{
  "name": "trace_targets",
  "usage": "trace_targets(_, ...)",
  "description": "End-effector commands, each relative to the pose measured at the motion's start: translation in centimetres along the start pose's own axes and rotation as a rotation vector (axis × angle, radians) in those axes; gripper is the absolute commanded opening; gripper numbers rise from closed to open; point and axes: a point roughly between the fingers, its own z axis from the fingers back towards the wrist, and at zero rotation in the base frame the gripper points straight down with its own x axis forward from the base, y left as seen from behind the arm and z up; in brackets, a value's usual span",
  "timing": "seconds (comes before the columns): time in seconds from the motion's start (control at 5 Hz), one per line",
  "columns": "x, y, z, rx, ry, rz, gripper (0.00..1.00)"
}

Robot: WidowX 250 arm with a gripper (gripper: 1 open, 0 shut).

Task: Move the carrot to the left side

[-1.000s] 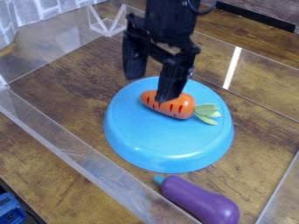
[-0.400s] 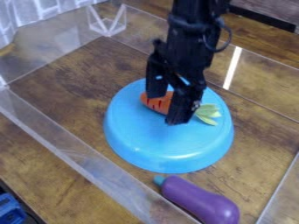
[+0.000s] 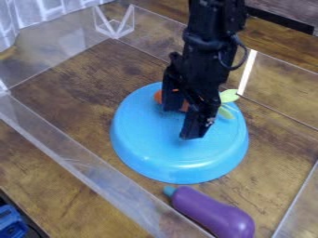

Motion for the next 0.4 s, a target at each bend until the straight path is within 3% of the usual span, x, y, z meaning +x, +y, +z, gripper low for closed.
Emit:
trace_targets(0.0, 1.34, -0.23, 0.81, 0.025, -0.060, -0.025, 1.00)
trace_targets(0.2, 2.07, 0.24, 0.58, 0.038, -0.075, -0.026, 1.00)
